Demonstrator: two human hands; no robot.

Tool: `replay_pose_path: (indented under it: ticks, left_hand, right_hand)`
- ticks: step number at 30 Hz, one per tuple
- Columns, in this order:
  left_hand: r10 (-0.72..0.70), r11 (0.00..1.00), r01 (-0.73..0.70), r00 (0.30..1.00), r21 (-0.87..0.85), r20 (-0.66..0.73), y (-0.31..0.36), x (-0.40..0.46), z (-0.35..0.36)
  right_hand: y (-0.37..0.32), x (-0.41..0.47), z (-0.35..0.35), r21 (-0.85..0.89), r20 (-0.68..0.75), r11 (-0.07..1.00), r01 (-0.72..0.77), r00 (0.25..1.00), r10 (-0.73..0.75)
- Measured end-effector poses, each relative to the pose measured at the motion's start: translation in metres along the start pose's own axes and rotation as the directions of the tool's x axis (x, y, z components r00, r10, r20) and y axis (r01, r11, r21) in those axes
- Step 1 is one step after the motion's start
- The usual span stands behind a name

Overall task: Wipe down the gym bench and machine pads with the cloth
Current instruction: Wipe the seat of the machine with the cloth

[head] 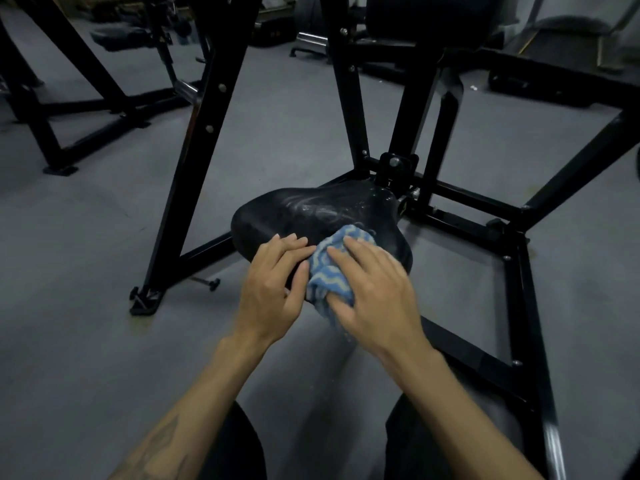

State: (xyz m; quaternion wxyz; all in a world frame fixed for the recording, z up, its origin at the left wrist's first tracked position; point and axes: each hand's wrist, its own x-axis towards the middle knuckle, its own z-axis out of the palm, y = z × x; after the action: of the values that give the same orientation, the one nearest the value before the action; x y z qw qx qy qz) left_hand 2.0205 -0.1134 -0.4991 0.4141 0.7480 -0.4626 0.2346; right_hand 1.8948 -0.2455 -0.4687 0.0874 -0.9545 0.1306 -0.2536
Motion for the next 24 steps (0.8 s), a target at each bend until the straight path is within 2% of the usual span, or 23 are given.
replay_pose_path:
  ticks: [5,10,11,13,16,21,24]
  left_hand:
    - [0.019,1.000,-0.018,1.000,0.007,-0.024,-0.005,-0.001,0.005]
    - [0.056,0.997,-0.055,0.998,0.057,-0.020,-0.007,-0.002,0.008]
    - [0.056,0.997,-0.055,0.998,0.057,-0.015,-0.007,-0.002,0.008]
    - [0.051,0.998,-0.050,0.999,0.047,-0.012,-0.006,-0.002,0.008]
    - [0.035,0.998,-0.033,0.999,0.052,-0.037,0.000,-0.002,0.009]
    - [0.021,0.995,-0.016,0.998,0.096,-0.053,0.007,0.000,0.010]
    - [0.001,0.993,0.003,1.000,0.115,-0.029,0.008,0.004,0.007]
  right_hand:
    - [0.001,-0.035,0.005,0.148,-0.152,0.970,-0.194,0.965,0.216]
    - [0.005,-0.014,0.007,0.081,-0.135,0.997,0.005,0.991,0.006]
    - [0.014,-0.011,0.005,0.123,-0.149,0.992,-0.002,0.989,0.021]
    - [0.026,-0.016,0.007,0.293,-0.199,0.951,-0.102,0.966,0.165]
    - [0.005,-0.041,0.021,0.446,-0.234,0.873,-0.198,0.916,0.328]
    - [0.007,-0.038,0.026,0.433,-0.221,0.892,-0.128,0.945,0.242]
    - [0.023,-0.023,0.020,0.527,-0.181,0.826,-0.200,0.923,0.339]
